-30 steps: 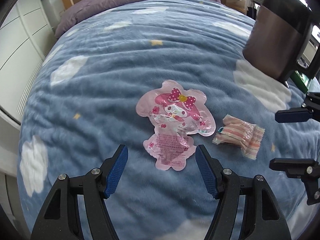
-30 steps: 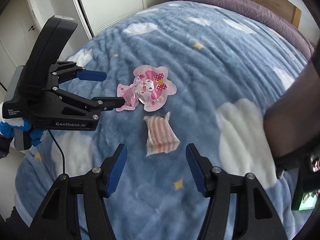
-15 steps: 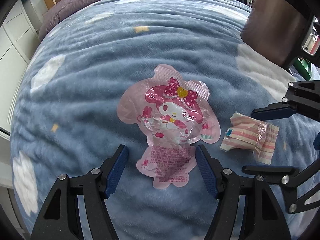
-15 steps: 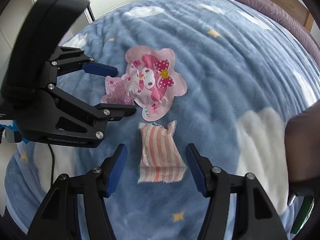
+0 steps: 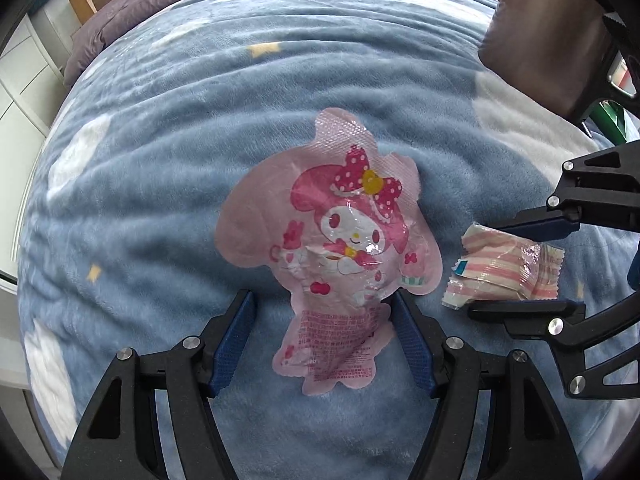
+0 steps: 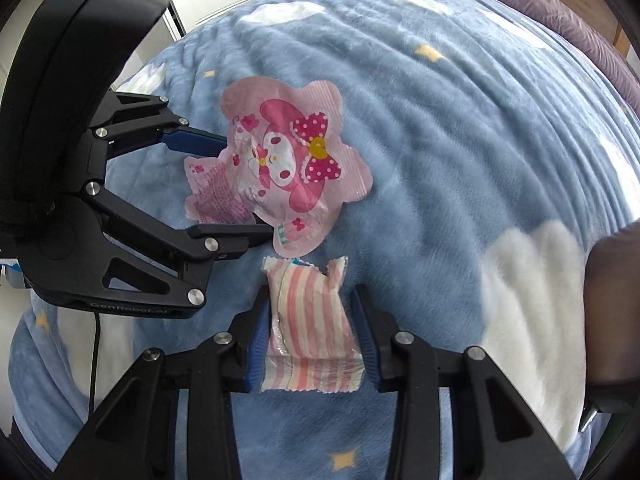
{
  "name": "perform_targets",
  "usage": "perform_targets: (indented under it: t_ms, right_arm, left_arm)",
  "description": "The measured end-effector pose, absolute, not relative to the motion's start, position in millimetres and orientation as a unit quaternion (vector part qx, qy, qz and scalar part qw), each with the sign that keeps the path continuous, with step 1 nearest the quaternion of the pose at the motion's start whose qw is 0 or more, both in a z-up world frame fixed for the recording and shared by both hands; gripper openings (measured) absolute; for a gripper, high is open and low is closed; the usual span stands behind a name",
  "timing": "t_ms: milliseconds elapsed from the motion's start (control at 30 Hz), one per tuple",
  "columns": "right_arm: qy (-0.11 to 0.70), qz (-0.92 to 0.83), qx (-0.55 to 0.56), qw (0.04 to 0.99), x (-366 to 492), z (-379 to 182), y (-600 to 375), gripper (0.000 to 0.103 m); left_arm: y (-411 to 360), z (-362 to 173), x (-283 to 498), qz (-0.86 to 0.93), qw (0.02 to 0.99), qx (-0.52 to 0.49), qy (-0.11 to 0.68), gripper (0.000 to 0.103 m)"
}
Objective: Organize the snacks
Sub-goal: 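Grasp the pink character packet with left tool while right tool grasps pink-striped candy, then lift both snacks and carry them past the kettle toward the green tray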
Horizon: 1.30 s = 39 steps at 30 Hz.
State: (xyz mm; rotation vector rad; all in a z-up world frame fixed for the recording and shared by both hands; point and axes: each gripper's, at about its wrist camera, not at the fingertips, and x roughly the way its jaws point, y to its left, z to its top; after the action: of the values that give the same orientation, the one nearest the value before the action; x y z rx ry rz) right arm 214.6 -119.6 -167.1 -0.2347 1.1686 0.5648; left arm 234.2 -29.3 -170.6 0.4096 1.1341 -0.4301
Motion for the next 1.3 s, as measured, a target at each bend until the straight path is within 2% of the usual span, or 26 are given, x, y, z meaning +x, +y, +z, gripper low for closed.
perform_targets:
  t_ms: [233, 400, 467, 567, 633, 733, 767, 1300]
  right_arm:
    - [0.542, 0.260, -0.107, 0.792, 211.4, -166.8, -119.4, 0.057]
    - [0.542, 0.258, -0.096, 0.794, 211.0, -169.0, -122.2, 0.057]
    - [0.542, 0.257, -0.095, 0.795, 211.3, -169.2, -122.4, 0.057]
    - [0.537, 0.256, -0.097, 0.798, 209.1, -167.4, -123.7, 0.051]
    - [0.533, 0.253, -0.095, 0.802, 206.8, -166.5, -126.3, 0.038]
    - [0.530, 0.249, -0.090, 0.806, 204.6, -164.5, -130.9, 0.035]
    - [0.529, 0.248, -0.086, 0.807, 204.1, -163.4, -133.2, 0.035]
    - [0.516, 0.217, -0.057, 0.827, 193.0, -141.1, -156.8, 0.034]
  left_arm:
    - [-33.6, -170.5, 232.1, -0.202, 0.800, 0.199, 0.529, 0.056]
    - [-39.9, -168.8, 226.8, -0.210, 0.795, 0.200, 0.533, 0.037]
    - [-42.4, -167.7, 224.7, -0.209, 0.795, 0.203, 0.532, 0.034]
    - [-43.1, -165.3, 222.1, -0.211, 0.796, 0.198, 0.532, 0.027]
    - [-43.7, -162.9, 219.3, -0.209, 0.799, 0.199, 0.528, 0.024]
    - [-44.5, -157.1, 211.9, -0.203, 0.805, 0.197, 0.522, 0.017]
    - [-44.5, -155.5, 211.4, -0.201, 0.807, 0.195, 0.521, 0.009]
    - [-44.6, -146.3, 199.2, -0.180, 0.819, 0.173, 0.517, 0.009]
